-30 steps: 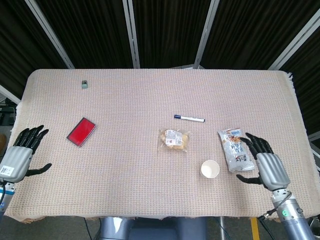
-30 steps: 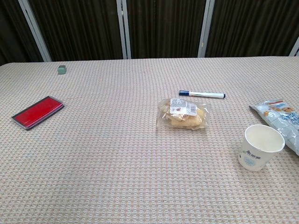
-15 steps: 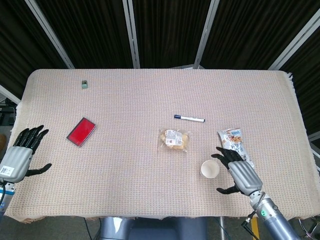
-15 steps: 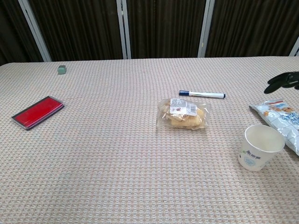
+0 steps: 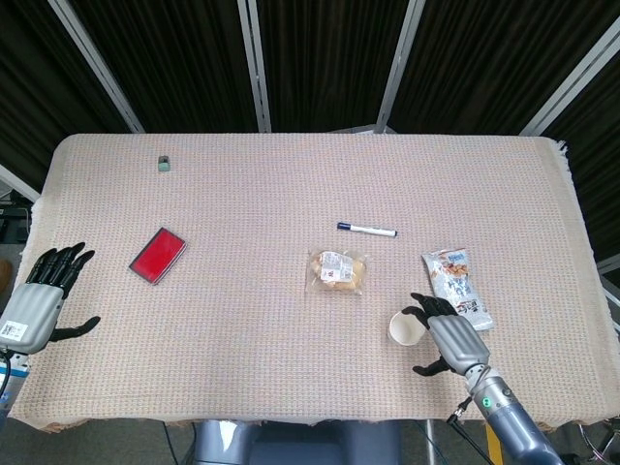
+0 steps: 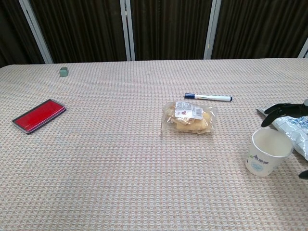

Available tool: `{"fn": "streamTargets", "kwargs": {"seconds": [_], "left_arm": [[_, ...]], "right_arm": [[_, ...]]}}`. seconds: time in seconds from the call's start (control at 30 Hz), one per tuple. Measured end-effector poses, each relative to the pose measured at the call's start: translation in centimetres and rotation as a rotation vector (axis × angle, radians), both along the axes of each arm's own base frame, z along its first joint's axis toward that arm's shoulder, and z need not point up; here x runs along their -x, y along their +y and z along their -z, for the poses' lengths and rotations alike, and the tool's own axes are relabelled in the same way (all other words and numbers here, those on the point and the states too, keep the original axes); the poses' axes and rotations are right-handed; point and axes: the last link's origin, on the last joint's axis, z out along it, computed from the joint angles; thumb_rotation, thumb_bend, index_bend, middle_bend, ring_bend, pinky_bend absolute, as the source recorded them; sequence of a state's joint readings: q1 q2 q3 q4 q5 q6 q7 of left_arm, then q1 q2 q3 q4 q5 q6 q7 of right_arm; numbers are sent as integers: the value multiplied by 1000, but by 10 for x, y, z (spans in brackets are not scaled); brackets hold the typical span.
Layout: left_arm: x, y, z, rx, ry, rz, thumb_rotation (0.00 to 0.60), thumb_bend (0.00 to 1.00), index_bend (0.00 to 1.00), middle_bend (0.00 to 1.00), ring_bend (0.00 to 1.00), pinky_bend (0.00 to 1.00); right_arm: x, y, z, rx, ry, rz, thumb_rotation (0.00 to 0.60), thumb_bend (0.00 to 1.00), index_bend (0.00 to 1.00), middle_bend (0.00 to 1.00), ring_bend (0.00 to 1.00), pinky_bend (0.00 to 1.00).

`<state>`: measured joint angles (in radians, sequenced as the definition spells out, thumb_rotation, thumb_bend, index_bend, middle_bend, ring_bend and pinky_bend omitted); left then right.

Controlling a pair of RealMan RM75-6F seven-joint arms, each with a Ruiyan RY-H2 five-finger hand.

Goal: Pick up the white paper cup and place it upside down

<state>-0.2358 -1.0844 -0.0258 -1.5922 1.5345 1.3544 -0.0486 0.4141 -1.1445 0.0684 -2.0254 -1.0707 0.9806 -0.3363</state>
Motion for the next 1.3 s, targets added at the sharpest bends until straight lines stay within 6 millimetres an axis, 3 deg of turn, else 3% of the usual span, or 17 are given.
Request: {"fn": "streamTargets", "kwargs": {"seconds": [0.5, 1.03, 1.3], "left_arm": [[1, -1, -1, -6, -2, -7, 600, 132, 0, 0, 0, 0], [2, -3, -1, -10, -1, -12, 600, 133, 0, 0, 0, 0], [2, -3, -1, -11, -1, -11, 600, 132, 0, 0, 0, 0]], "right_arm": [[8, -19, 21, 32, 53, 40, 600, 32, 201, 0, 0, 0], [-7, -18, 11, 81, 16, 25, 600, 43, 221, 0, 0, 0], [-4, -18, 17, 52, 41, 41, 600, 60, 260, 0, 0, 0]]}}
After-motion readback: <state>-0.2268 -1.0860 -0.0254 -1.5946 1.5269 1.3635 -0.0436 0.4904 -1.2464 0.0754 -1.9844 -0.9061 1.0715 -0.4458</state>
